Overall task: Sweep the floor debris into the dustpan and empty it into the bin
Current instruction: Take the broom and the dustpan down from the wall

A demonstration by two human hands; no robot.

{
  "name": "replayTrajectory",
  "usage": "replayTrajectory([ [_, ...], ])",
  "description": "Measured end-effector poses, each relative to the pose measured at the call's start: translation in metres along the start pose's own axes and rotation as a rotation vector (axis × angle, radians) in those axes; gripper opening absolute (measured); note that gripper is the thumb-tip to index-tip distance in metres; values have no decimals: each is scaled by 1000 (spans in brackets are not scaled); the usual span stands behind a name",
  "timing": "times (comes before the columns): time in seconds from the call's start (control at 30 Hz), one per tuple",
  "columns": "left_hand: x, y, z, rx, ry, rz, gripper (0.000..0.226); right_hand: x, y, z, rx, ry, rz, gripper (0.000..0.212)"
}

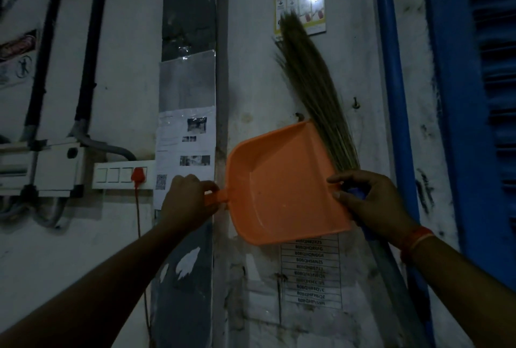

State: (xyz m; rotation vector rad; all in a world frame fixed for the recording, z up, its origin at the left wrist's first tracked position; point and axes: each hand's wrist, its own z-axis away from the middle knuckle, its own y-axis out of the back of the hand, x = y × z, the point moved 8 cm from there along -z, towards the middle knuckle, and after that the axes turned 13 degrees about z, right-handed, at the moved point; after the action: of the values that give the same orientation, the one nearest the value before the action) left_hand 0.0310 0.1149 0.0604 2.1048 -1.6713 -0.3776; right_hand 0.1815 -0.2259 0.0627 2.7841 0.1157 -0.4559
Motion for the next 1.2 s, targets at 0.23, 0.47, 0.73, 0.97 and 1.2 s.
replayTrajectory([
  [0.23, 16, 11, 17, -409, -108, 485, 44, 4, 13, -9, -65, -15, 38, 25],
  [0.47, 55, 37, 53, -621, -138, 939, 28, 6, 27, -15, -141, 0, 72, 27],
  [0.73, 62, 33, 76, -771, -104, 1019, 27, 5, 24, -9, -158, -63, 83, 25],
  [0.97, 56, 35, 87, -680, -65, 1056, 29, 2, 24, -11, -87, -34, 73, 28],
  [1.2, 48, 39, 97, -570, 4, 1086, 30, -3, 21, -12, -33, 16, 42, 28],
])
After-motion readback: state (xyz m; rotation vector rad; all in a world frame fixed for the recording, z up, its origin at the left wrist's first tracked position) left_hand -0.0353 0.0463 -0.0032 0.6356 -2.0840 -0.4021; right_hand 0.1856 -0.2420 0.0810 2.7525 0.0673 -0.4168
